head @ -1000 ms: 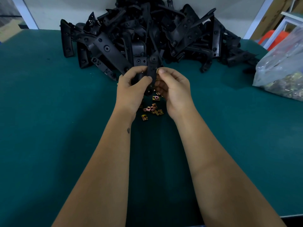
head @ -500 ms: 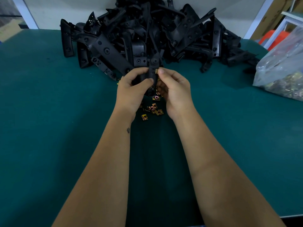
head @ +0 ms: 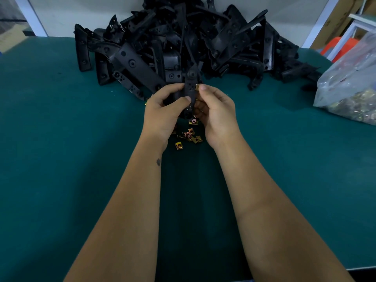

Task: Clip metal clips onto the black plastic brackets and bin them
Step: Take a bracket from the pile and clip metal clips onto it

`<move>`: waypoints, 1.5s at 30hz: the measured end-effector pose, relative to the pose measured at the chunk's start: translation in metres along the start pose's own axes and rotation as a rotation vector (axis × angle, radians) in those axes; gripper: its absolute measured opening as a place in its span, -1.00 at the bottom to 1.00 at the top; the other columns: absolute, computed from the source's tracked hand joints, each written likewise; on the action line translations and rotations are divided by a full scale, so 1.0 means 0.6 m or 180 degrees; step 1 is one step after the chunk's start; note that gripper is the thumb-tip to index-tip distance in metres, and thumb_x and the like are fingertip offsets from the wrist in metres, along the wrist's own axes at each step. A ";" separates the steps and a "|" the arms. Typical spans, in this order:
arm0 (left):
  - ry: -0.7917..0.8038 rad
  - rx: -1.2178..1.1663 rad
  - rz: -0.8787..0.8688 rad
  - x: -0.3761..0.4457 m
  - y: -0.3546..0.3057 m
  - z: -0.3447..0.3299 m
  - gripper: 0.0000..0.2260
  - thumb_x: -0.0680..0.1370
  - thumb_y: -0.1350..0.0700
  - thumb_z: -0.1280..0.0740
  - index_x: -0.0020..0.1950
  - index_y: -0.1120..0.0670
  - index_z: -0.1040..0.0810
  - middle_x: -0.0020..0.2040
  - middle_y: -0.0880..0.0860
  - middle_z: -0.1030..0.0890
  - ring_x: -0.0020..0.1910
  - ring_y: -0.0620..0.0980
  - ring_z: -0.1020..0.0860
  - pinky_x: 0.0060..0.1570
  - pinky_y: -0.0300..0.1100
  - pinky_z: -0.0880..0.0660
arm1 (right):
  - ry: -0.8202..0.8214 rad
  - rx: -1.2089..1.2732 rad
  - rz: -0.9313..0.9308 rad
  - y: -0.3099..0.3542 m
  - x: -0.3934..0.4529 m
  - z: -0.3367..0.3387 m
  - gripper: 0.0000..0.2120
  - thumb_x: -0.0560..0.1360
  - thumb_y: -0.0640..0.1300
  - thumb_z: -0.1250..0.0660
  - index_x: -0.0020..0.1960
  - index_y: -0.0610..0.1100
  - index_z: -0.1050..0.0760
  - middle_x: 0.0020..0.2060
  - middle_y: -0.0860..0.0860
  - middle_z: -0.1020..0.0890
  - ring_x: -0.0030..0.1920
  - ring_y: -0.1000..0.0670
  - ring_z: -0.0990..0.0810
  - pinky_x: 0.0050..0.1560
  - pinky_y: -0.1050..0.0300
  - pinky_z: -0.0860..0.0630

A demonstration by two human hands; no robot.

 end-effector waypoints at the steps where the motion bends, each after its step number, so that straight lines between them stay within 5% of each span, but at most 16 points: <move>1: -0.0022 0.0010 -0.0012 0.000 0.000 0.001 -0.75 0.50 0.26 -0.43 -0.03 -0.12 -0.67 -0.04 -0.12 -0.68 0.02 -0.10 -0.63 0.07 -0.17 -0.57 | -0.0011 -0.0010 -0.0009 -0.001 0.000 0.000 -0.96 0.56 -0.23 -0.36 -0.02 -0.20 -0.58 -0.03 -0.20 -0.63 -0.01 -0.14 -0.58 0.15 -0.08 -0.53; 11: 0.0005 0.0126 -0.0188 -0.003 -0.010 -0.002 -0.76 0.51 0.24 -0.44 -0.02 -0.13 -0.65 -0.12 -0.21 -0.70 -0.06 -0.23 -0.64 -0.08 -0.35 -0.53 | -0.0099 -0.0325 0.0084 0.002 -0.002 0.000 -0.91 0.56 -0.21 -0.36 0.02 -0.22 -0.60 0.08 -0.29 -0.63 0.06 -0.20 -0.60 0.28 -0.21 -0.50; 15: -0.0039 0.0260 -0.0251 -0.002 -0.011 0.001 -0.78 0.50 0.21 -0.48 0.05 -0.08 -0.64 0.01 -0.13 -0.69 0.06 -0.18 -0.64 0.10 -0.27 -0.56 | -0.0127 -0.0355 0.0132 0.005 -0.004 0.001 -0.96 0.56 -0.22 -0.37 -0.07 -0.17 -0.59 -0.08 -0.16 -0.61 -0.04 -0.10 -0.54 0.23 -0.17 -0.51; 20: -0.0023 0.0333 -0.0313 -0.002 -0.014 0.000 -0.76 0.49 0.22 -0.49 0.03 -0.11 -0.63 -0.14 -0.32 -0.66 -0.04 -0.36 -0.60 -0.04 -0.45 -0.49 | -0.0136 -0.0320 0.0155 0.007 -0.006 0.002 -0.92 0.56 -0.23 -0.36 -0.11 -0.16 -0.58 -0.16 -0.09 -0.58 -0.06 -0.10 -0.51 0.20 -0.09 -0.52; 28: -0.0050 0.0376 -0.0267 -0.002 -0.010 0.001 -0.76 0.49 0.19 -0.50 -0.02 -0.17 -0.62 -0.09 -0.29 -0.65 -0.02 -0.36 -0.59 0.01 -0.44 -0.48 | -0.0154 -0.0264 0.0137 0.005 -0.007 0.002 -0.89 0.55 -0.25 -0.37 -0.15 -0.17 -0.56 -0.20 -0.09 -0.56 -0.08 -0.10 -0.49 0.14 -0.04 -0.51; 40: -0.0058 0.0395 -0.0128 -0.004 -0.004 -0.002 -0.75 0.51 0.18 -0.48 0.16 -0.01 -0.62 0.19 0.01 -0.63 0.24 -0.04 -0.56 0.31 -0.06 -0.49 | 0.0006 -0.0021 -0.0025 -0.006 -0.003 -0.001 -0.91 0.57 -0.23 -0.35 -0.12 -0.17 -0.56 0.05 -0.20 -0.58 0.12 -0.13 -0.55 0.38 -0.23 -0.41; 45: -0.0039 0.0401 -0.0125 -0.005 -0.003 -0.004 -0.76 0.50 0.18 -0.48 0.13 -0.03 -0.62 0.17 0.00 -0.64 0.22 -0.04 -0.58 0.30 -0.06 -0.49 | 0.0080 -0.0258 0.0043 0.005 -0.002 0.001 -0.87 0.57 -0.25 -0.34 -0.16 -0.16 -0.55 -0.11 -0.10 -0.61 -0.01 -0.06 -0.56 0.29 -0.08 -0.48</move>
Point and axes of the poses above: each hand's wrist, its own x-axis towards the middle knuckle, its own z-axis out of the back of the hand, y = z × x, the point moved 8 cm from there along x, towards the middle knuckle
